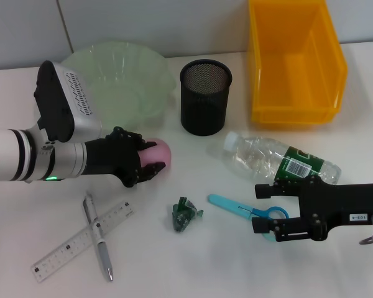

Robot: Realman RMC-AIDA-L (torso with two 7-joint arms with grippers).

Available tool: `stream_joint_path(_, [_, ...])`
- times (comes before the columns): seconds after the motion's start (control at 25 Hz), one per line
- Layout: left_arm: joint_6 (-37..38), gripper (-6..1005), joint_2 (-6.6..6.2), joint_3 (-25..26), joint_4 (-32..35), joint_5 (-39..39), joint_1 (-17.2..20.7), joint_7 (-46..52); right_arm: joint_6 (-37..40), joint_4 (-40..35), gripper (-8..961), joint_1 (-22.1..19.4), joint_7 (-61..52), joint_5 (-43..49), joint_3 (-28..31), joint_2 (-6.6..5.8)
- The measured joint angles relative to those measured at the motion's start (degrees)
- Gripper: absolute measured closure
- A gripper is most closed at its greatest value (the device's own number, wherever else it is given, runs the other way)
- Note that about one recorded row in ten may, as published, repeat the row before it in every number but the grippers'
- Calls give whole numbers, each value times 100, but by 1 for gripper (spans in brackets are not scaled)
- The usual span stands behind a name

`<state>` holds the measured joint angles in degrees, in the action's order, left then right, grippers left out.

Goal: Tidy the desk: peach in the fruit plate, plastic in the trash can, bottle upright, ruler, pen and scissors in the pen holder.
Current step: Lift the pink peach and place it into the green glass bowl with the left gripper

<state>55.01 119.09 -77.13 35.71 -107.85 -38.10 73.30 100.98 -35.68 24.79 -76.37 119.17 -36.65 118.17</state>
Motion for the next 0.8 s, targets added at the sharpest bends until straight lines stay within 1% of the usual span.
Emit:
stream_joint_path(0.2, [13,575,0,-4,40,137,56,-12,0,0,183,0,-1,0,0,0])
stream_joint_path(0.32, [13,644,0,-4,54,153,74,-15,1,0,183,0,-1,0,1,1])
stream_joint_path(0.36, [192,667,-14,-6,215,402,191,-17,1,0,183,0,-1,0,0,1])
stream_joint_path(0.52, [422,690,-27,13,420,670,338,-2,1,0,183,-5,-1,0,1,3])
stream_joint_path(0.56, [807,696,-49,48,942,1363,712,-12,1,0,183,-7,-1,0,0,4])
stream_joint_path(0.6, [915,702,-55,73,1124,1686,867,-37,1,0,183,-11,-1,0,1,4])
stream_joint_path(0.68, [1048,712,-58,152,1307,2191,1043,-121,1,0,183,-13,-1,0,0,4])
stream_joint_path(0.72, [1048,717,-58,152,1307,2191,1043,-121,1,0,183,-15,-1,0,0,4])
stream_joint_path(0.76, [1118,722,-58,288,1334,2791,1185,-306,1,0,183,-15,-1,0,0,4])
stream_joint_path(0.8, [1101,727,-51,361,1252,3125,1225,-461,0,0,183,-15,-1,0,0,4])
